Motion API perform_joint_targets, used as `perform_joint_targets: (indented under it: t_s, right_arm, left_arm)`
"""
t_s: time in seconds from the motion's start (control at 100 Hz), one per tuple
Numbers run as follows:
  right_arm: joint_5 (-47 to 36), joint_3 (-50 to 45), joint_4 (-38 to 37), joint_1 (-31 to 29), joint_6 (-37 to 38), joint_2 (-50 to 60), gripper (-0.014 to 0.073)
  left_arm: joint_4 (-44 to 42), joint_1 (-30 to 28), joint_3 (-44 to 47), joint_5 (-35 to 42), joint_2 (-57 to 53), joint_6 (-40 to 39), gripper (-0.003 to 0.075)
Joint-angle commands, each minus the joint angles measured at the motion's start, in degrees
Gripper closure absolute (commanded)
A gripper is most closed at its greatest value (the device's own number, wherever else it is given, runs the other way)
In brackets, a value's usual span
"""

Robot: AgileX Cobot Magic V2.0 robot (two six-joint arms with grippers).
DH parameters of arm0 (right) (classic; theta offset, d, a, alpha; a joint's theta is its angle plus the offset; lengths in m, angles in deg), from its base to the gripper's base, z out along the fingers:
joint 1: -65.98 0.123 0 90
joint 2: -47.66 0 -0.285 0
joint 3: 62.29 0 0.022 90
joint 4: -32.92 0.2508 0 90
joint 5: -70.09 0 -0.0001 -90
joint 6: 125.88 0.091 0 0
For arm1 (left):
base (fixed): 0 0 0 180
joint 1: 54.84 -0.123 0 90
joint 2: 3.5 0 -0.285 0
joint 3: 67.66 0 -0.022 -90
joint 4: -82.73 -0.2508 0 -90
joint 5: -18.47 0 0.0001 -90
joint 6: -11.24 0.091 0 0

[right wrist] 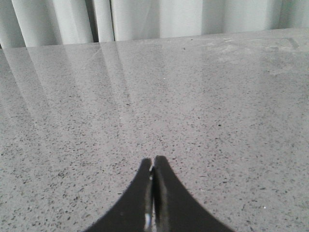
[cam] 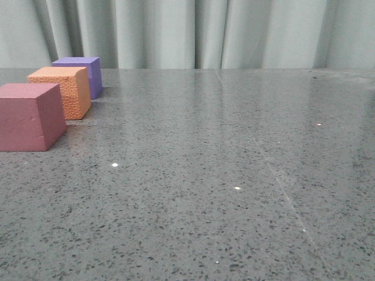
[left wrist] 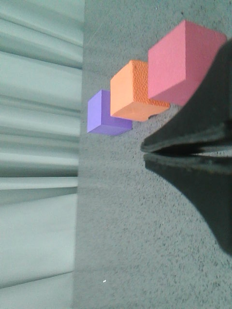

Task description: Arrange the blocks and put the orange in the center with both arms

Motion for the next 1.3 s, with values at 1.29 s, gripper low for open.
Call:
perform_joint_targets:
  t_s: [1.29]
  right_arm:
    - [-4.9, 0.8, 0.0, -0.3, -0.5, 1.4, 0.0661]
  left_arm:
    - [-4.0, -0.3, 15.1, 6.5, -18.0, 2.1, 0.0739]
